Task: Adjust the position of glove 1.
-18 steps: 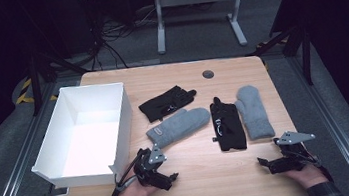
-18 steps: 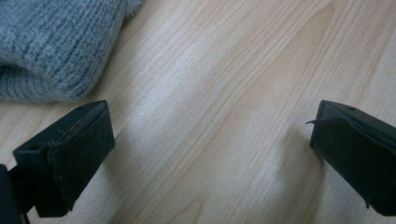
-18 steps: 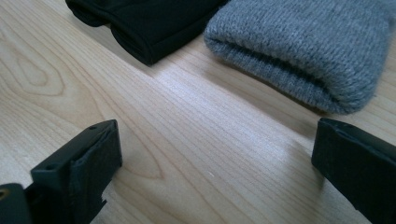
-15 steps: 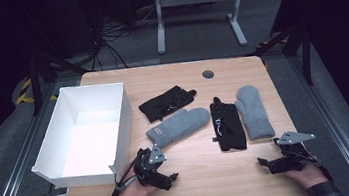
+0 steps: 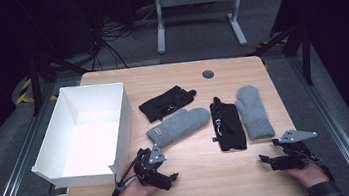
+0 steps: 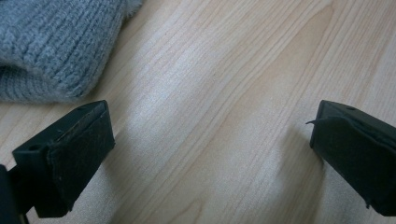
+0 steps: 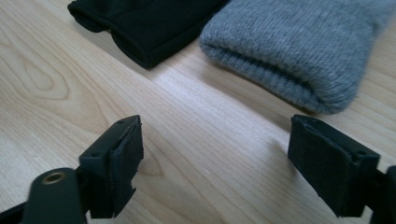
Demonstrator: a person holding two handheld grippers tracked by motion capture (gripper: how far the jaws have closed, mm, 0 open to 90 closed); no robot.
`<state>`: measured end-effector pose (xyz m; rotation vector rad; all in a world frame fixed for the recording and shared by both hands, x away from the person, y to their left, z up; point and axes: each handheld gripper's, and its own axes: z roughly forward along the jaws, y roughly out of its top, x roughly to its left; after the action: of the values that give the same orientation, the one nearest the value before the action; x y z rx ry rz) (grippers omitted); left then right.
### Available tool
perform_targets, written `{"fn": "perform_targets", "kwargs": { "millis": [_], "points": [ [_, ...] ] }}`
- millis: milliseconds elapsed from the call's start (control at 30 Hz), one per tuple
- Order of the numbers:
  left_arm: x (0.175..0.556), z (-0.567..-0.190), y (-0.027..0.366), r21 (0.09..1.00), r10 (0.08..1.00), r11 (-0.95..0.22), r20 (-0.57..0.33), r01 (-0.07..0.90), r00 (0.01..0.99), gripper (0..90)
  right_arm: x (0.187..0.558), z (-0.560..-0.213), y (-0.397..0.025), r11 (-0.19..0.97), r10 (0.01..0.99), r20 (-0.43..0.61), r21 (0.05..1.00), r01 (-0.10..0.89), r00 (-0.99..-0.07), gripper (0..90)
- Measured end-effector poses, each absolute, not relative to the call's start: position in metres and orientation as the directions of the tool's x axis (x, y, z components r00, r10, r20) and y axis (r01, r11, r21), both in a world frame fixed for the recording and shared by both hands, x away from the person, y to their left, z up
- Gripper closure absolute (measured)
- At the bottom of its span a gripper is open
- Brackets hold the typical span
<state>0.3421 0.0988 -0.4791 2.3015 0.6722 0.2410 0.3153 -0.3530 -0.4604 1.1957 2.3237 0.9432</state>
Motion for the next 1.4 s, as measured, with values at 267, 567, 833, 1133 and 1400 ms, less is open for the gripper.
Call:
{"fn": "perform_targets", "kwargs": {
  "millis": [267,567,833,1133,1400],
  "points": [
    [0.342,-0.479,0.099,0.686,0.531,-0.609,-0.02,0.398,0.847,0.1,0.312,-0.44,-0.359,0.384,0.827,-0.01,0.74,0.553,-0.562,51.4],
    [0.342,-0.479,0.099,0.685,0.533,-0.609,-0.02,0.4,0.846,0.1,0.33,-0.424,-0.363,0.357,0.829,0.011,0.76,0.543,-0.56,77.4],
    [0.342,-0.479,0.099,0.685,0.533,-0.609,-0.02,0.4,0.846,0.1,0.356,-0.421,-0.365,0.339,0.845,0.005,0.768,0.543,-0.535,70.9],
    [0.342,-0.479,0.099,0.684,0.535,-0.609,-0.019,0.401,0.845,0.1,0.388,-0.417,-0.36,0.331,0.856,0.0,0.769,0.547,-0.517,63.5],
    [0.342,-0.479,0.099,0.684,0.535,-0.609,-0.017,0.4,0.845,0.1,0.414,-0.42,-0.358,0.307,0.877,0.003,0.766,0.564,-0.481,60.2]
  ]
}}
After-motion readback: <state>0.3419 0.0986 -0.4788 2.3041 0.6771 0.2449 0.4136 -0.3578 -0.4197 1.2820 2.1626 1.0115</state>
